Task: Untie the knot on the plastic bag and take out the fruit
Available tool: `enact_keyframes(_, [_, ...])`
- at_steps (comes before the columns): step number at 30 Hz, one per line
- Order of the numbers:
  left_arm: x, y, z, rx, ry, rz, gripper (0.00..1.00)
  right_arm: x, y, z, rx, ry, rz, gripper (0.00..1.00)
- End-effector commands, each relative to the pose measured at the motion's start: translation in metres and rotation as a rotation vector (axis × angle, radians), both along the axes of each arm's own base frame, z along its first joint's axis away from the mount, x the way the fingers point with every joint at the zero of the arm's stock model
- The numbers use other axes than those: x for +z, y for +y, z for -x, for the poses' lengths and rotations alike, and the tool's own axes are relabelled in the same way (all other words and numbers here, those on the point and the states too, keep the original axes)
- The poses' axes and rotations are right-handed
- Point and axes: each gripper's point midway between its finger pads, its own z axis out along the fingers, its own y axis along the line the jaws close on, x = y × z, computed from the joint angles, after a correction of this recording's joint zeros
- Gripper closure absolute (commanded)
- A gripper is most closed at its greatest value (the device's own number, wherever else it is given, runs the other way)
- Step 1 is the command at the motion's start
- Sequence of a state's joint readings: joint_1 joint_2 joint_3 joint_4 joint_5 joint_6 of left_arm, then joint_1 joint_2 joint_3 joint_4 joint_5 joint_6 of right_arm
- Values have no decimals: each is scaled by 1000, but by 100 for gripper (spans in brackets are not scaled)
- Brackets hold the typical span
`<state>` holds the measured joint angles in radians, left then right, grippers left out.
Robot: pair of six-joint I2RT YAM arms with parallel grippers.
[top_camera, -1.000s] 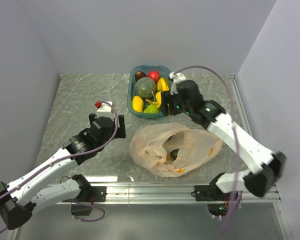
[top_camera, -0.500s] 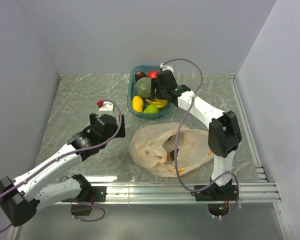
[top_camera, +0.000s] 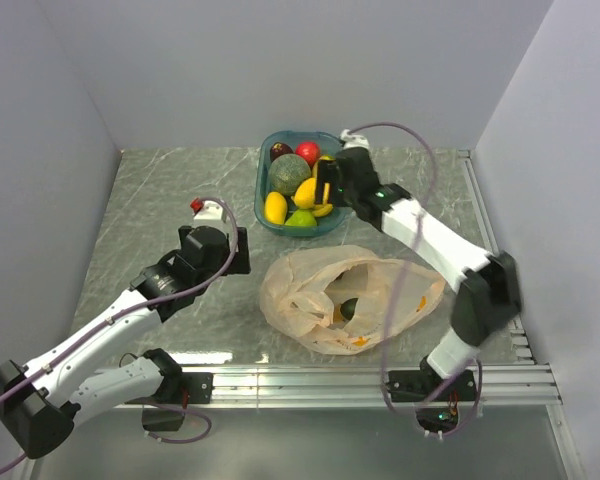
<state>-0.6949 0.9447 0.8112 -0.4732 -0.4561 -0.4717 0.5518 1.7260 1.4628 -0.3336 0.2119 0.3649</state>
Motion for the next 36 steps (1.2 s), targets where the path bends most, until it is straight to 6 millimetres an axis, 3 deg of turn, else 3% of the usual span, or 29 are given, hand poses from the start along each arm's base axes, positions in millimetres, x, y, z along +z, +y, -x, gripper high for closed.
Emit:
enact_keyframes(1, [12,-5,-3,-28,-35,46,2,72,-15,38,63,-159,-82,20])
enact_keyframes(2, [11,-5,-4,-25,-31,47,2,91,-22,57,85,-194,-107,21])
enact_keyframes(3, [11,-4,-4,-23,-30,44,2,76,-27,71,105,-169,-88,23])
enact_keyframes(4, [12,-3,-5,-20,-32,45,2,90,-34,88,123,-198,-106,23])
enact_keyframes(5, [10,-2,-6,-18,-29,46,2,75,-37,102,148,-169,-99,23])
enact_keyframes(7, [11,-2,-7,-15,-33,52,2,80,-46,127,183,-179,-116,25])
enact_keyframes(8, [12,-3,-8,-18,-34,60,2,65,-47,138,213,-149,-111,26])
enact_keyframes(10, [11,-2,-8,-21,-33,63,2,63,-55,159,235,-147,-123,26])
enact_keyframes(11, [12,-1,-9,-18,-36,66,2,47,-56,169,264,-115,-115,26])
enact_keyframes(13, [11,0,-10,-13,-34,66,2,37,-53,189,335,-87,-132,27])
enact_keyframes(15, [10,2,-12,-2,-33,60,2,12,-50,207,408,-16,-134,26])
enact_keyframes(17, [8,4,-13,8,-29,52,2,-10,-48,222,450,42,-145,27])
enact_keyframes(20, [7,6,-14,17,-26,47,3,-28,-40,235,485,92,-202,28])
enact_keyframes(24, [6,5,-15,15,-23,48,3,-45,-30,238,505,129,-222,31])
enact_keyframes(27, [4,4,-15,8,-16,46,3,-58,-30,222,429,123,-218,31])
enact_keyframes(31, [4,4,-14,8,-16,49,3,-73,-34,185,273,64,-204,31])
enact_keyframes(36, [7,4,-14,5,-28,59,3,-85,-27,155,198,18,-188,23])
